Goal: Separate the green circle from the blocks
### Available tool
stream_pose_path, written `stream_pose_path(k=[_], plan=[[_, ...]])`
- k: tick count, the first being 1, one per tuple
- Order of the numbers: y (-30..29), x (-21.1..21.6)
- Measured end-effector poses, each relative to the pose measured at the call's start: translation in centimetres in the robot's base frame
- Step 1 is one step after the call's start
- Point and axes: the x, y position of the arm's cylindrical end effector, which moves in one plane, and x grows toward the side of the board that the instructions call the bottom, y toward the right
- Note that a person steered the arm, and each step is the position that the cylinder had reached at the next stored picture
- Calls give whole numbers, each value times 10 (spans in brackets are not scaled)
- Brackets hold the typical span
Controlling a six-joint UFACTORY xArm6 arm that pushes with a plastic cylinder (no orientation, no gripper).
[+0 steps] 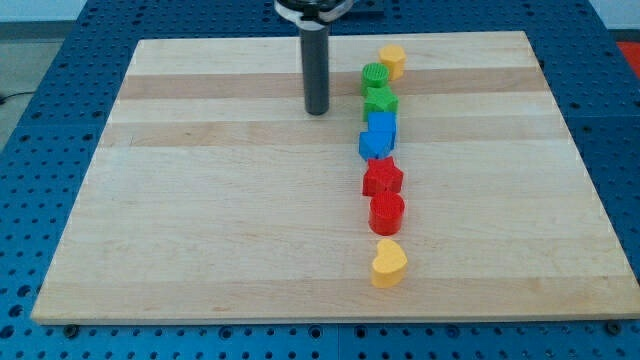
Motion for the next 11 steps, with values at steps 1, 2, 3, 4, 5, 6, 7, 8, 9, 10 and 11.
stream_pose_path(k=[1,2,3,4,5,6,7,8,9,10,11], plan=[[-32,-63],[-32,-122],[-29,-151],[-27,-152],[-9,-151],[27,-150],[82,-151],[145,-151],[240,-137],[223,-87],[143,-37]])
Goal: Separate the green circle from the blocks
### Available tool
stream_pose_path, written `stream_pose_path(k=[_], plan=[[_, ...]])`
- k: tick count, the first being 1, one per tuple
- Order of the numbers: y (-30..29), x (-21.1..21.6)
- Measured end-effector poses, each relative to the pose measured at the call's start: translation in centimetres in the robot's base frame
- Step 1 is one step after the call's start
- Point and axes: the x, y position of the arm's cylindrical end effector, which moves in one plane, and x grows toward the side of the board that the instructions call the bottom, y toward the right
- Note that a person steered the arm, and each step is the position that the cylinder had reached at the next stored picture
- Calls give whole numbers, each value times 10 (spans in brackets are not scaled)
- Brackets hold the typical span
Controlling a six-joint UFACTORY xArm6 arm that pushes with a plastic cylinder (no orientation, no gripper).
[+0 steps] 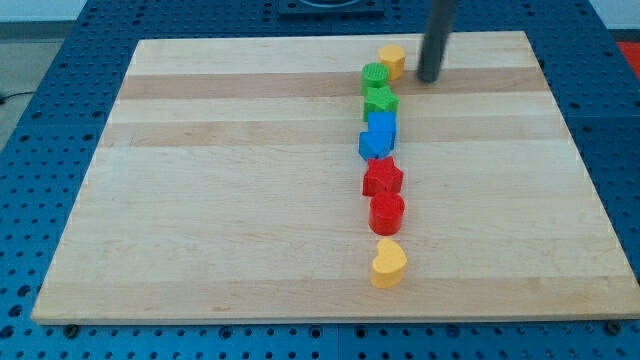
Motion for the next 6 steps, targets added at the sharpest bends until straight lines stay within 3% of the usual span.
stream_pose_path(k=[1,3,5,6], plan=[[-45,-1],[-26,-35],[-163,-37],[-170,-72]])
